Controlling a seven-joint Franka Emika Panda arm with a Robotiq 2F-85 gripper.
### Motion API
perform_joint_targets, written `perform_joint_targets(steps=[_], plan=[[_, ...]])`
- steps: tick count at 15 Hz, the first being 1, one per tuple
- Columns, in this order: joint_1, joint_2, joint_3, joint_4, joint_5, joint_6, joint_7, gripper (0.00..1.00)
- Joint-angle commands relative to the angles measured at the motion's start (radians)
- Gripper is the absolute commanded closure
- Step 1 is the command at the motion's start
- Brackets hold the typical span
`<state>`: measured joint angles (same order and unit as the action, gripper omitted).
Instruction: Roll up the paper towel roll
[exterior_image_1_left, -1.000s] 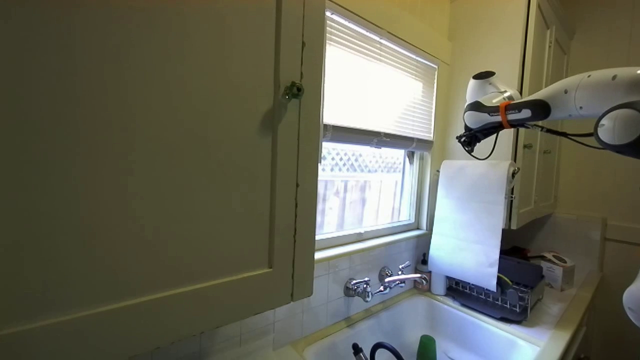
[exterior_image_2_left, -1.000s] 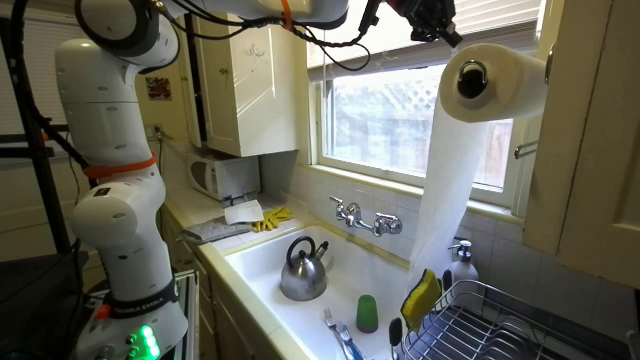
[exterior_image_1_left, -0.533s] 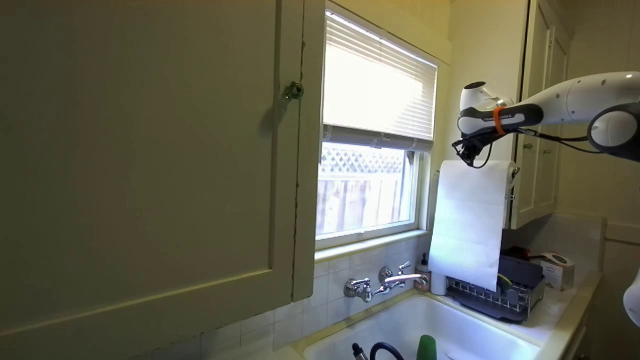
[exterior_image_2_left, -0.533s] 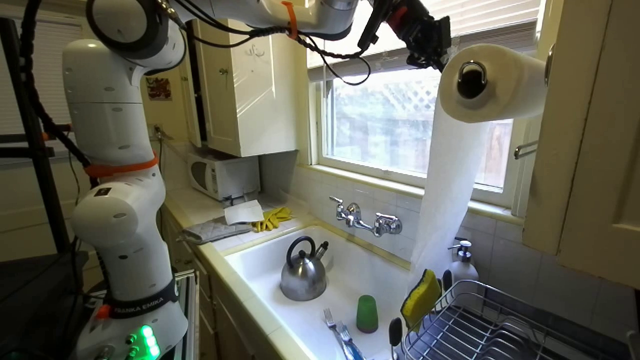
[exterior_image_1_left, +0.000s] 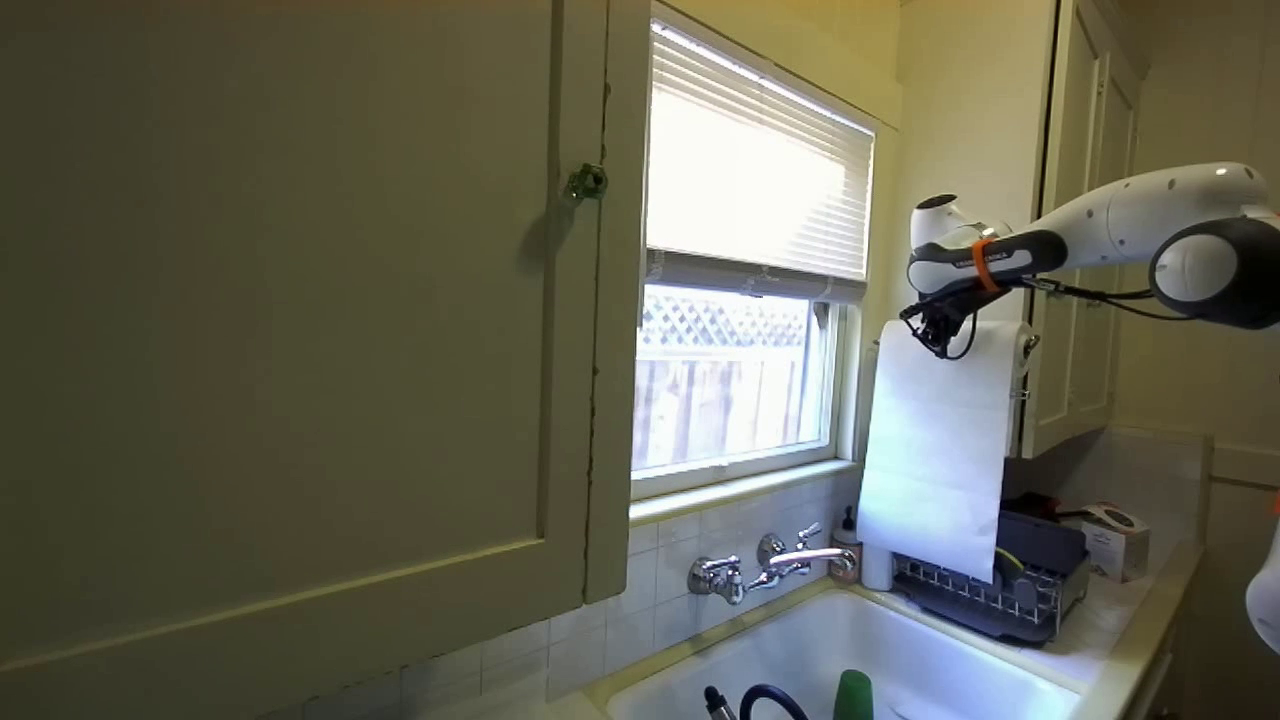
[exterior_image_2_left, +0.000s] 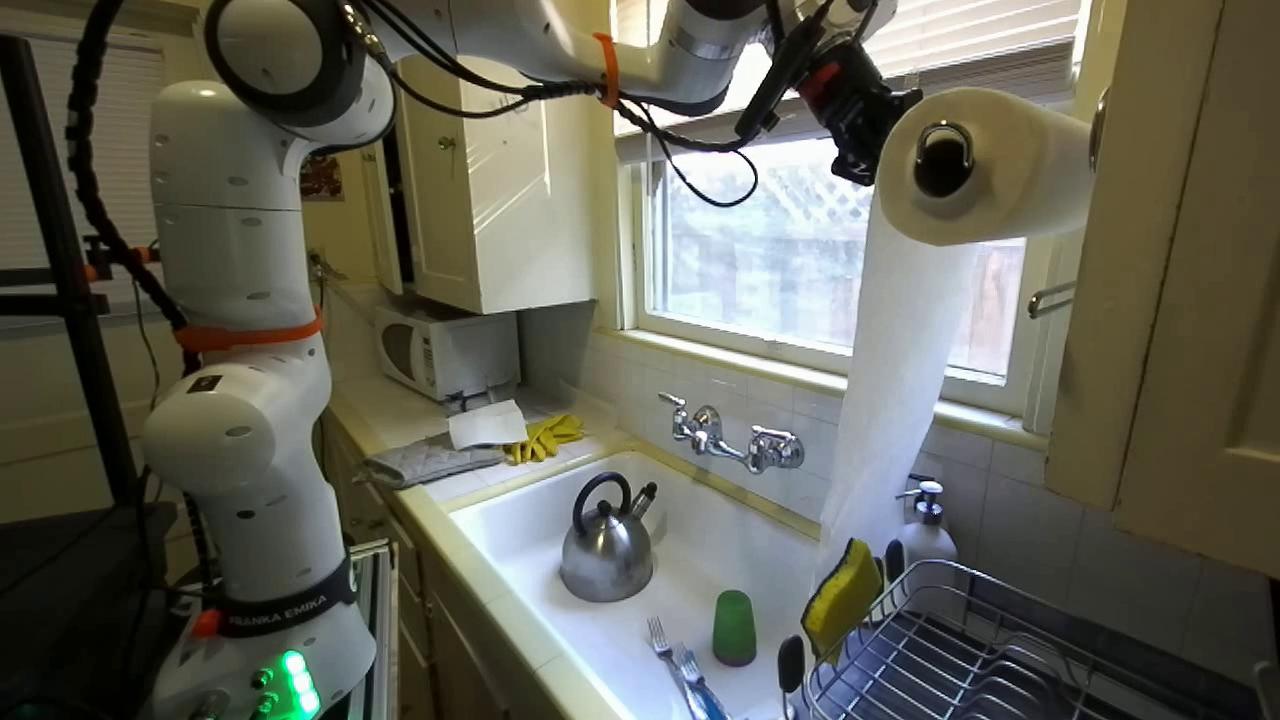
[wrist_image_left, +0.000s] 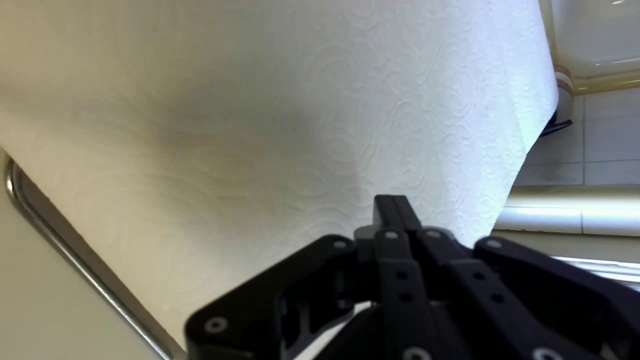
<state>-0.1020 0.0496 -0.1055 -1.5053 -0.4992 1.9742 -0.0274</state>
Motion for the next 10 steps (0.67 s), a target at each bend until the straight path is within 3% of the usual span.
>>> perform_joint_targets(steps=[1, 10], plan=[[-0.013, 0.008, -0.018, -0.002, -0.017, 0.034, -0.007, 1.0], [-0.026, 0.017, -0.035, 0.039, -0.018, 0.102, -0.011, 1.0]])
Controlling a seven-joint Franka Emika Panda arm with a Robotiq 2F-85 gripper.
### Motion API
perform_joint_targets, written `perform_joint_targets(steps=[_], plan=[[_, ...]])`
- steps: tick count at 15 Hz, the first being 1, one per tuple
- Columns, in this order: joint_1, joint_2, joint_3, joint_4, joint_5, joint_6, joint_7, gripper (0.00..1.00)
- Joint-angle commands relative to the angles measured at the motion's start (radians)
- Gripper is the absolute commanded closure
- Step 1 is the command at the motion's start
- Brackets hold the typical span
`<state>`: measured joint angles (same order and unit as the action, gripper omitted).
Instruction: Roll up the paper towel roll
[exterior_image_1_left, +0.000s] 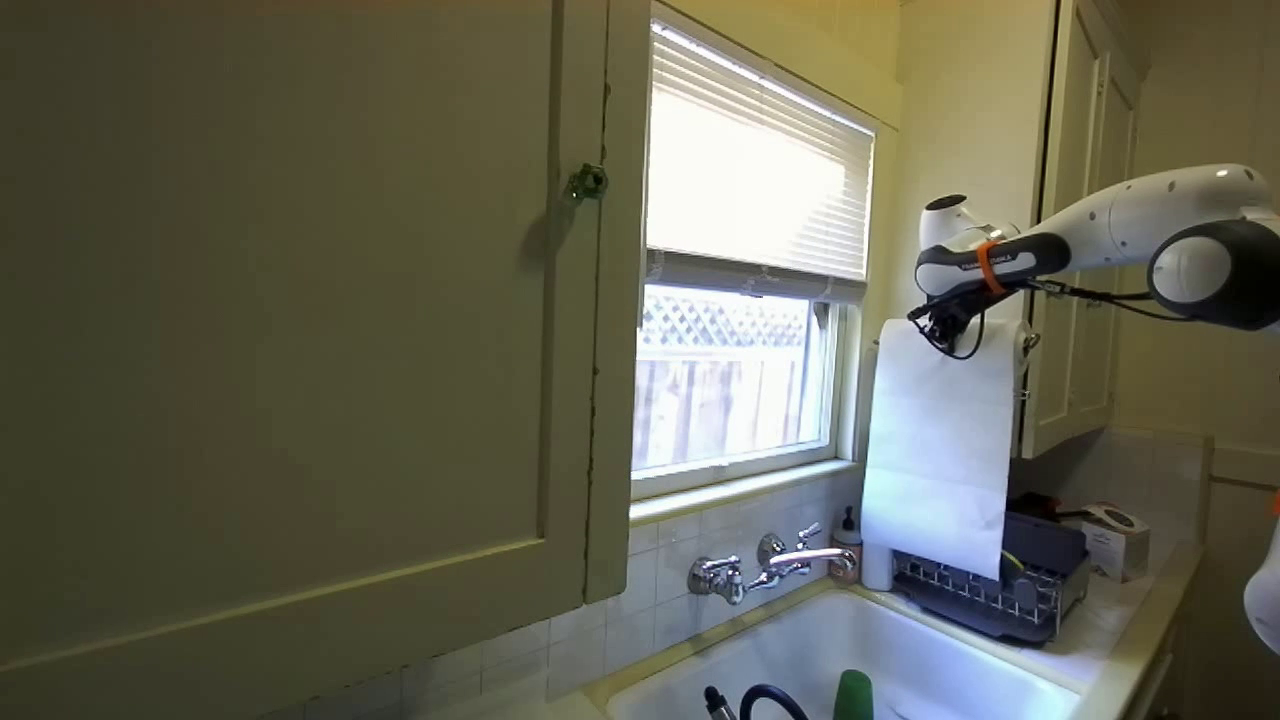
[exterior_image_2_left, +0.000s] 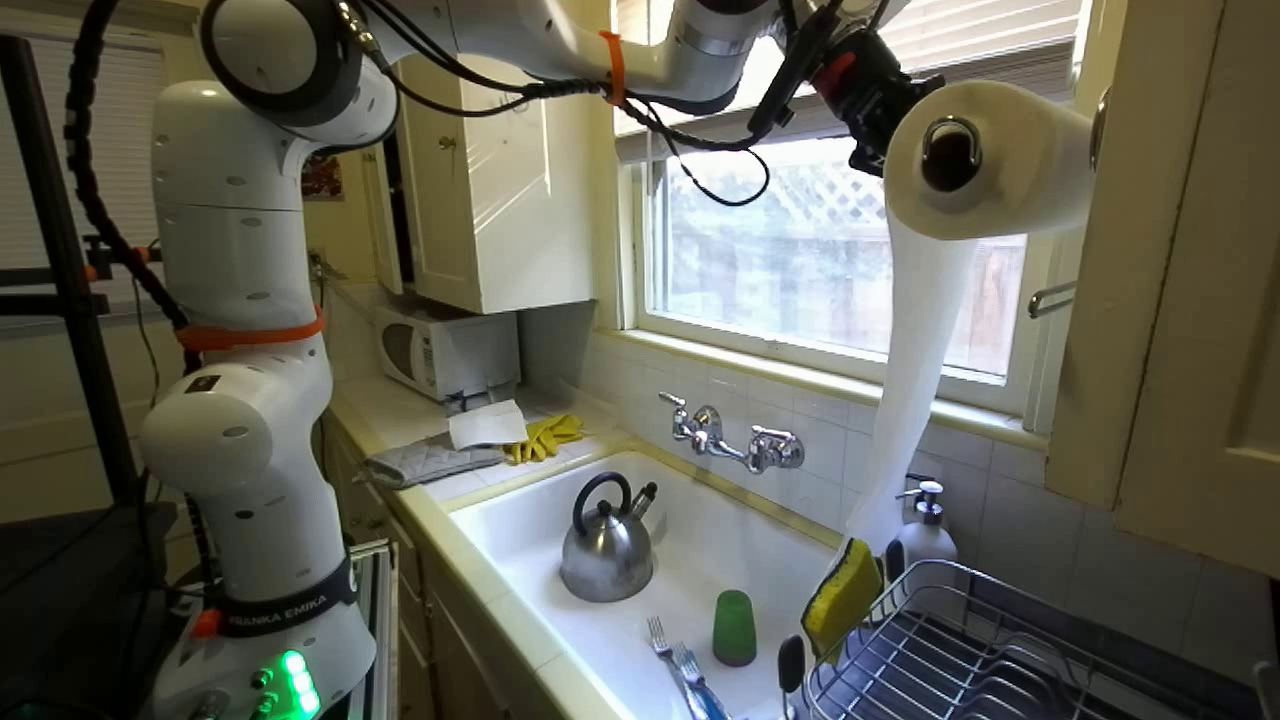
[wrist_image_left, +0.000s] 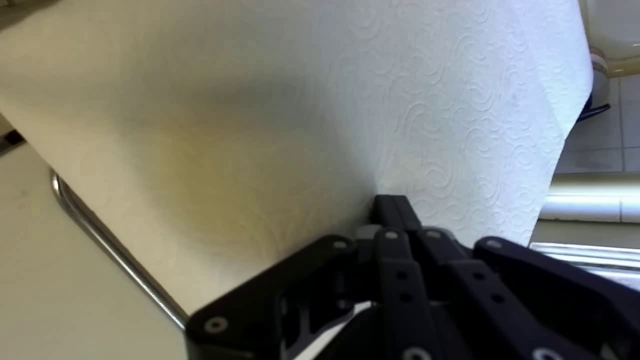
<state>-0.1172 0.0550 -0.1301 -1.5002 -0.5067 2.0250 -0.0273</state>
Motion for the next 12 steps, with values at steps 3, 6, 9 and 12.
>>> perform_joint_targets(steps=[3, 6, 9, 12], plan=[[-0.013, 0.012, -0.013, 0.062, -0.008, 0.056, -0.015, 1.0], [-0.019, 0.019, -0.02, 0.097, -0.007, 0.073, -0.014, 1.0], [-0.033, 0.026, -0.036, 0.115, -0.008, 0.1, -0.012, 1.0], [-0.047, 0.035, -0.053, 0.116, -0.009, 0.116, -0.009, 1.0]])
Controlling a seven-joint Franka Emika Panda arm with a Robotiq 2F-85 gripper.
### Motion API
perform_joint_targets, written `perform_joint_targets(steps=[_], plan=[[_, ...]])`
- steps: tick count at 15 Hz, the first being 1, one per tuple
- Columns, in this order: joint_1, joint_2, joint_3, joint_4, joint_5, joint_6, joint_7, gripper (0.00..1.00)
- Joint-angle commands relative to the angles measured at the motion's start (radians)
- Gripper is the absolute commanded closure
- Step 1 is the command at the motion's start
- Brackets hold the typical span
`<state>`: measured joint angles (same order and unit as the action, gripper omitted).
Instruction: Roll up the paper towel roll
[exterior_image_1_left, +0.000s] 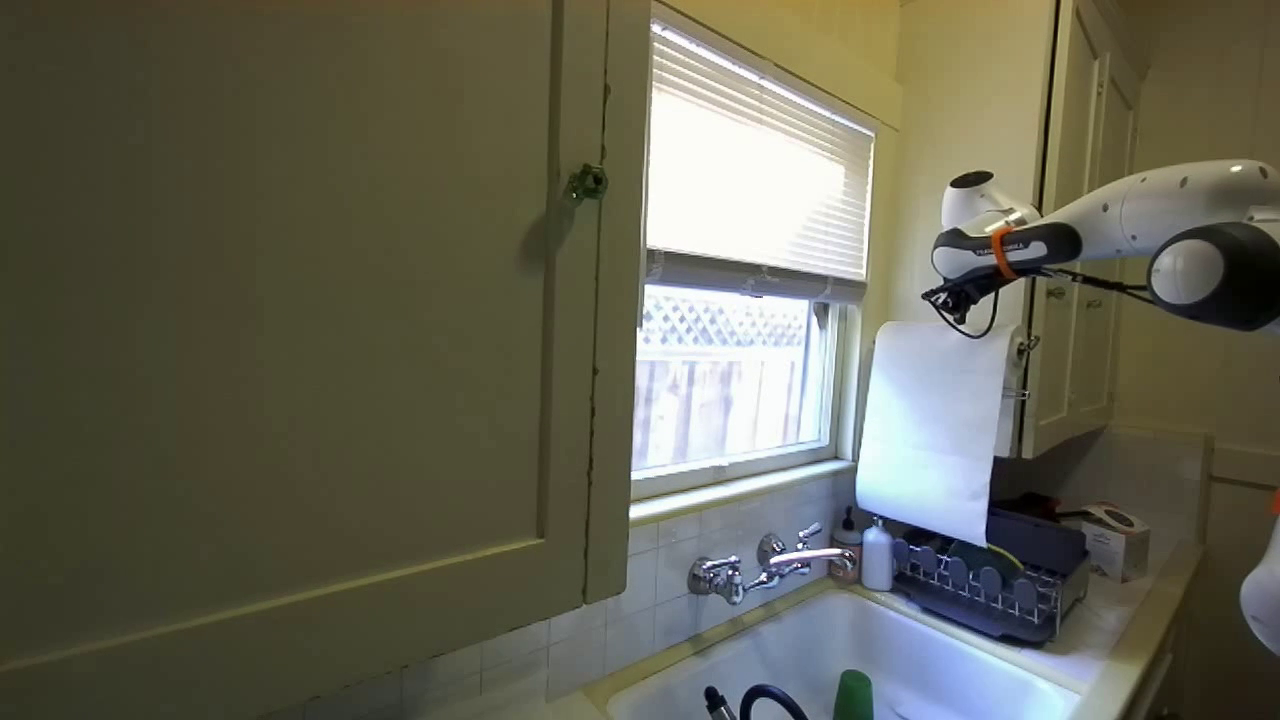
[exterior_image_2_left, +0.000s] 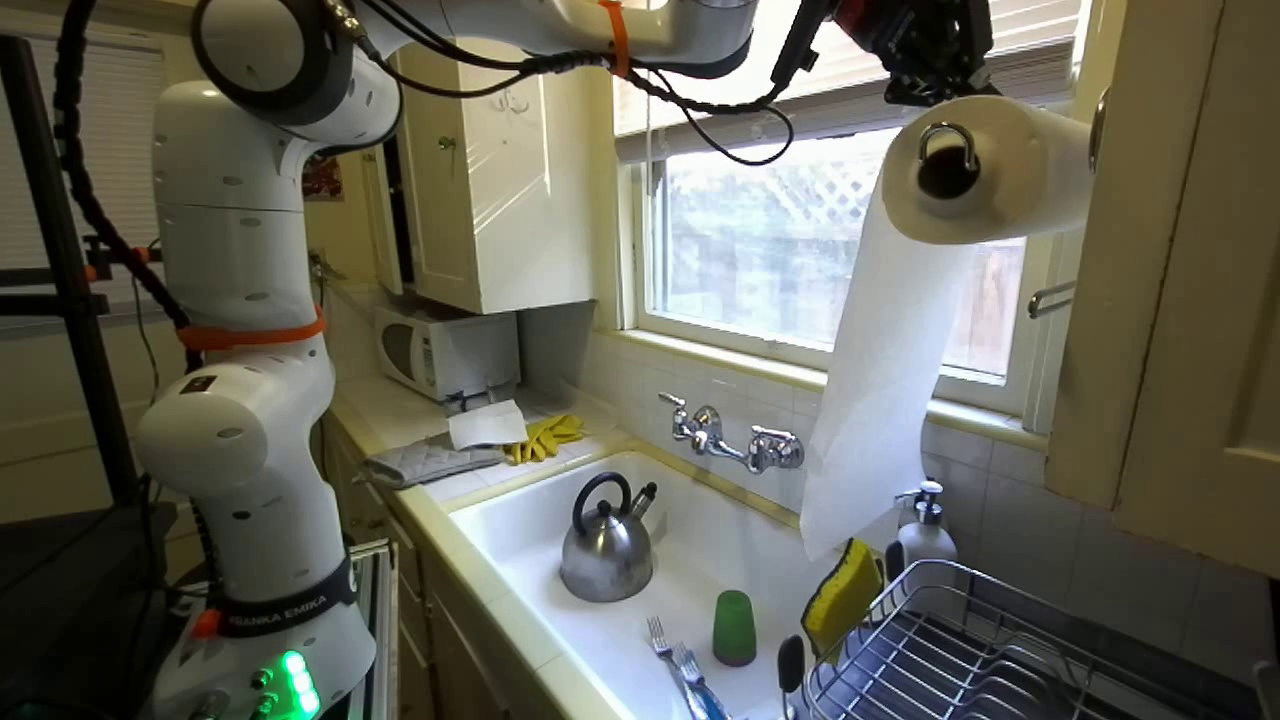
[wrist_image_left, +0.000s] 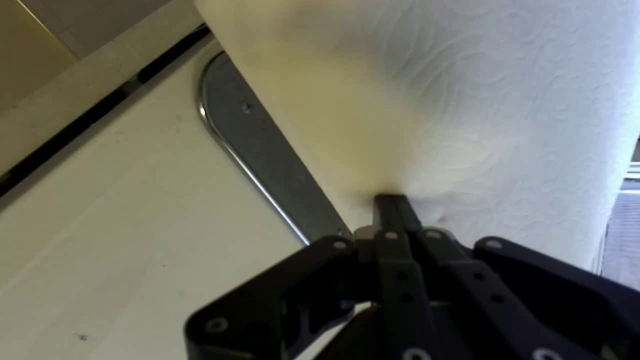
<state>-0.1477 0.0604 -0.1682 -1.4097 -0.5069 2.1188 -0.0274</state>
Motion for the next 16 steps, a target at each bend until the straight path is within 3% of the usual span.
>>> perform_joint_targets(steps=[1, 9, 16], plan=[[-0.02, 0.033, -0.019, 0.022, -0.008, 0.028, -0.008, 1.0], [-0.039, 0.066, -0.046, 0.004, -0.016, 0.055, 0.01, 1.0], [-0.026, 0.064, -0.052, 0.035, -0.109, 0.064, 0.07, 1.0]])
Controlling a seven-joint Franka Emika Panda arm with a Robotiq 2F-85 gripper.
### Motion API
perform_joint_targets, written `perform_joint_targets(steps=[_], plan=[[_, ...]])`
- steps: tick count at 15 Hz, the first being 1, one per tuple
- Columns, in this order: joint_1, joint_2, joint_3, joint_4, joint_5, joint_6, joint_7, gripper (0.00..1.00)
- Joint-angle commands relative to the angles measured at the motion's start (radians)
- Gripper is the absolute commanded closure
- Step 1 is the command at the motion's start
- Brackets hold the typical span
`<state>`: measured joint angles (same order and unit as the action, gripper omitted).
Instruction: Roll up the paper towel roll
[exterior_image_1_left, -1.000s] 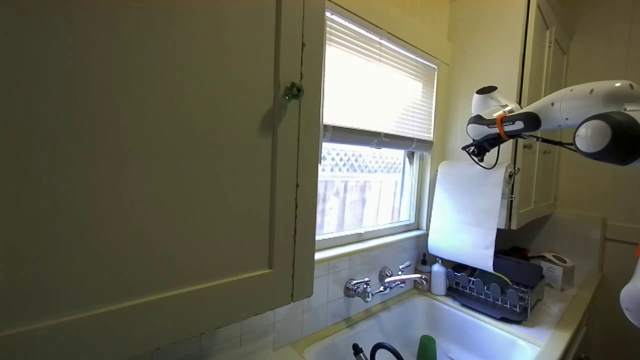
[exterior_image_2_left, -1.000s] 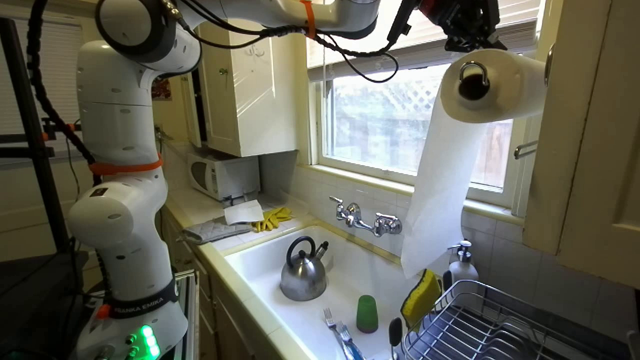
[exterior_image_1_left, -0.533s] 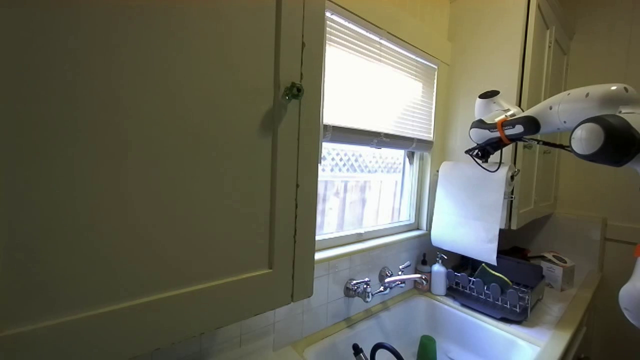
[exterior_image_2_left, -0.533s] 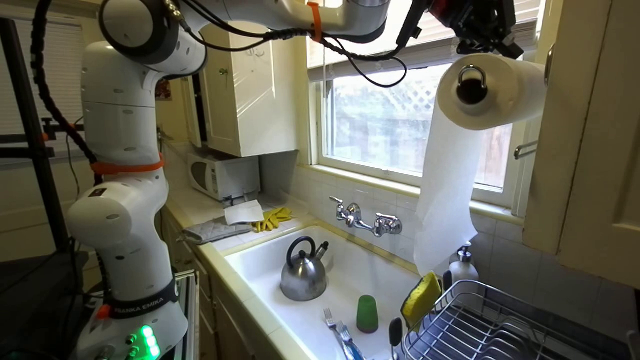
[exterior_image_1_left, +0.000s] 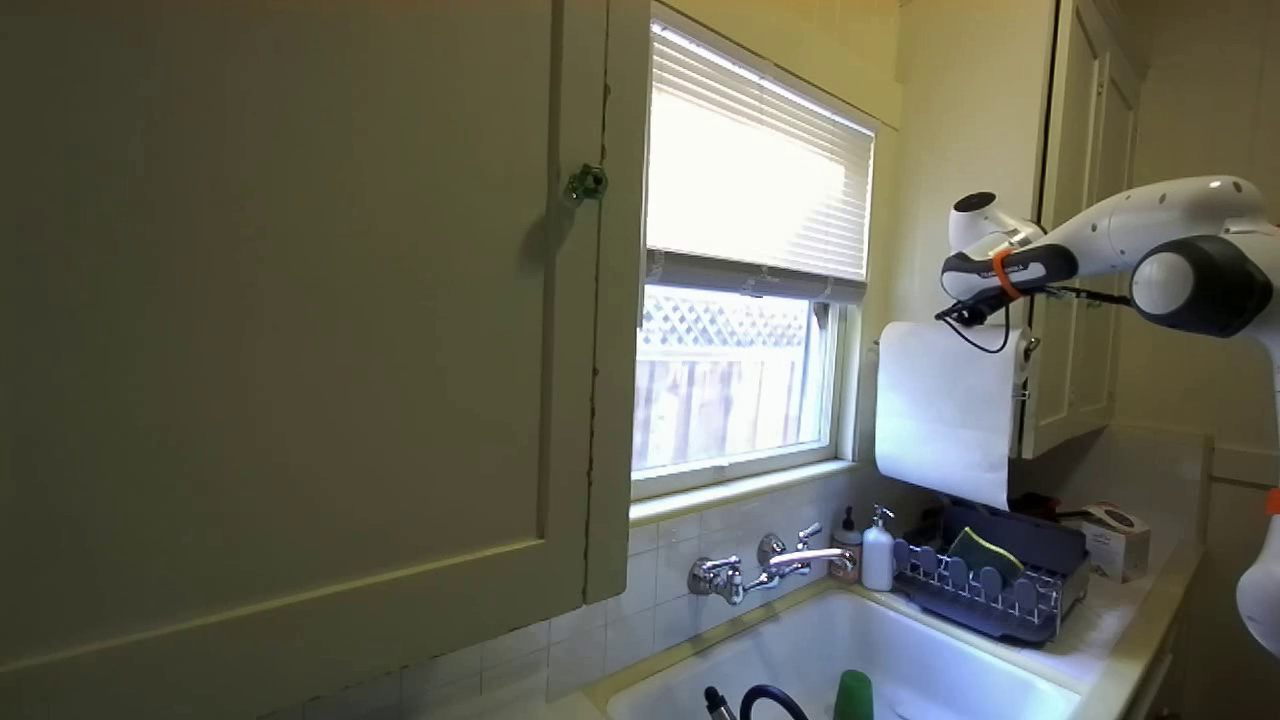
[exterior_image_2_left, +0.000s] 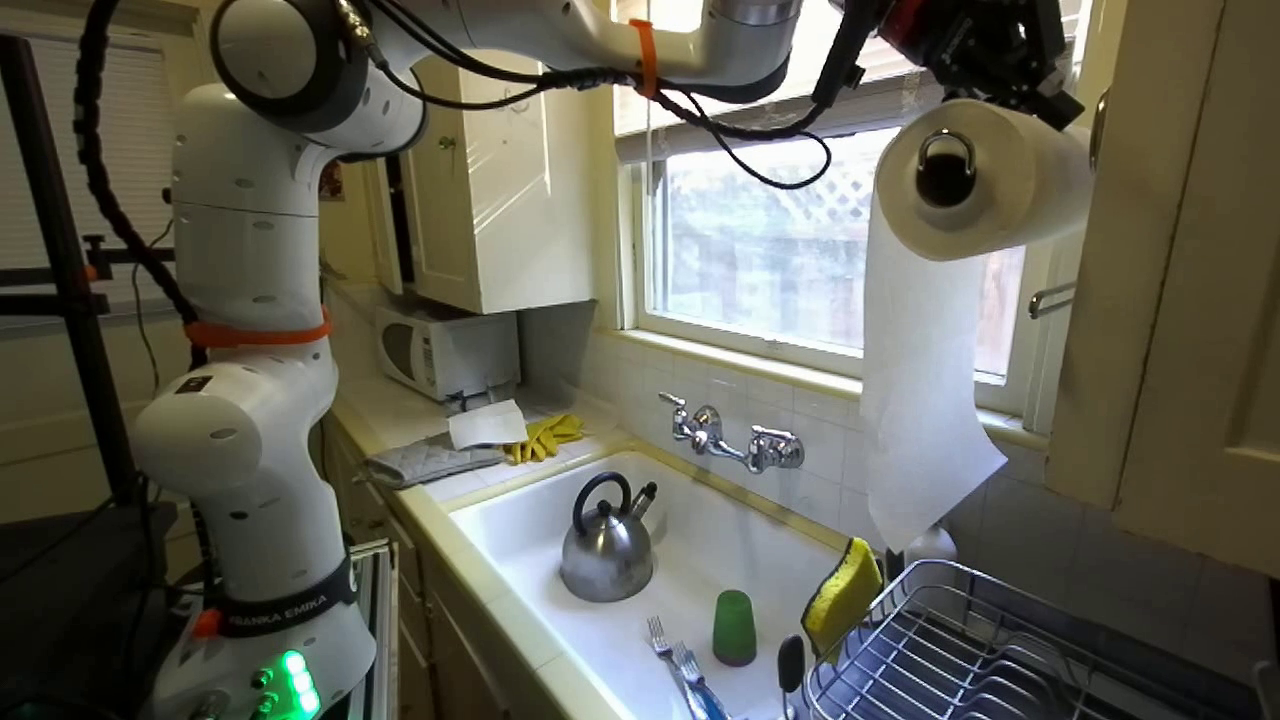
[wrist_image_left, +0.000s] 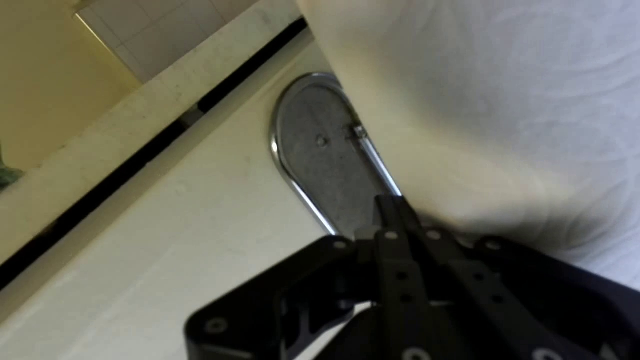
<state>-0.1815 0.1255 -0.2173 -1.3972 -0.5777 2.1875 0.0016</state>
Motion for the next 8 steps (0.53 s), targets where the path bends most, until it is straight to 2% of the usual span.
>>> perform_joint_targets(steps=[1, 5, 8], plan=[[0.013, -0.017, 0.004, 0.029, -0.034, -0.018, 0.035, 1.0], [0.047, -0.11, 0.05, 0.002, 0.016, -0.08, -0.034, 1.0], [0.071, -0.152, 0.088, -0.019, 0.116, -0.154, -0.107, 1.0]])
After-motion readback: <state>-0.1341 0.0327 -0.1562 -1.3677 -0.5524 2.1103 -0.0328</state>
